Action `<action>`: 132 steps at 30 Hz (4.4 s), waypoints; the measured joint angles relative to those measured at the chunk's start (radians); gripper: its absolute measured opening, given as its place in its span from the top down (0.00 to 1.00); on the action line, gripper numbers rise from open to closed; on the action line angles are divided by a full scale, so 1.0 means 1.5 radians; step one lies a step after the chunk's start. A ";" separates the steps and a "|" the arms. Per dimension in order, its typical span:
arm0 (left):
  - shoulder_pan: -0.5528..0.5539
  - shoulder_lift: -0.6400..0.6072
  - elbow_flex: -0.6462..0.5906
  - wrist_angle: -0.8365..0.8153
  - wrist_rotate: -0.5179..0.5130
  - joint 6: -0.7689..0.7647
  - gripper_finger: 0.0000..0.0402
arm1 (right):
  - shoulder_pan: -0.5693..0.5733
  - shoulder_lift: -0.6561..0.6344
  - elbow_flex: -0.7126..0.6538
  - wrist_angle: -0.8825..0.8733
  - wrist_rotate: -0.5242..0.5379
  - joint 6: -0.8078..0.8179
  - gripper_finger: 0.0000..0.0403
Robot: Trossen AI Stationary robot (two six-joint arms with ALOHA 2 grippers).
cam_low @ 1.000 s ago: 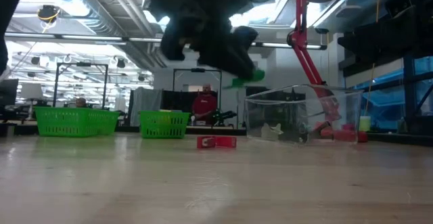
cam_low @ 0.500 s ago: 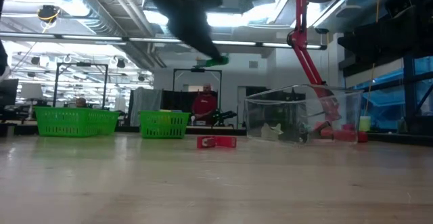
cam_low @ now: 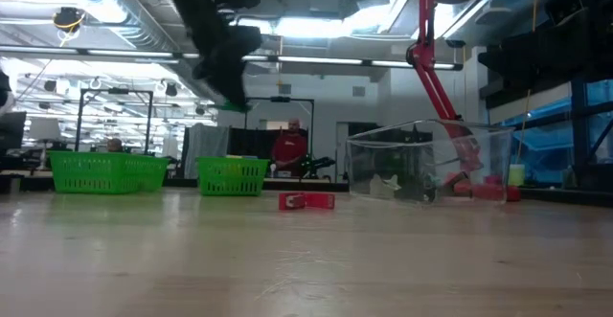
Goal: Pick and place Stapler, Stapler remover, tape
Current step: Put the green stapler into the left green bin, then put the red stapler into the left green bin
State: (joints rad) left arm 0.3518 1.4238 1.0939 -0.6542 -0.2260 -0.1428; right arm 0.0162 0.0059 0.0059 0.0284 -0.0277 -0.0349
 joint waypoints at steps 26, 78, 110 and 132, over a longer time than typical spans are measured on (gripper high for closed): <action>0.222 -0.032 -0.049 -0.454 0.088 -0.124 0.81 | 0.000 0.000 0.000 0.000 0.000 0.000 0.42; -0.247 0.077 -0.014 0.187 0.094 -0.059 0.54 | 0.000 0.000 0.000 0.000 0.000 0.000 0.42; -0.309 0.327 -0.013 0.322 0.029 -0.437 0.55 | 0.000 0.000 0.000 0.000 0.000 0.000 0.42; -0.311 0.346 -0.013 0.305 0.016 -0.373 0.91 | 0.000 0.000 0.000 -0.001 0.006 0.000 0.42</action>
State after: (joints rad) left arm -0.1150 1.9430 1.0744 -0.1967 -0.2020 -0.7020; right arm 0.0158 0.0063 0.0059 0.0273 -0.0193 -0.0349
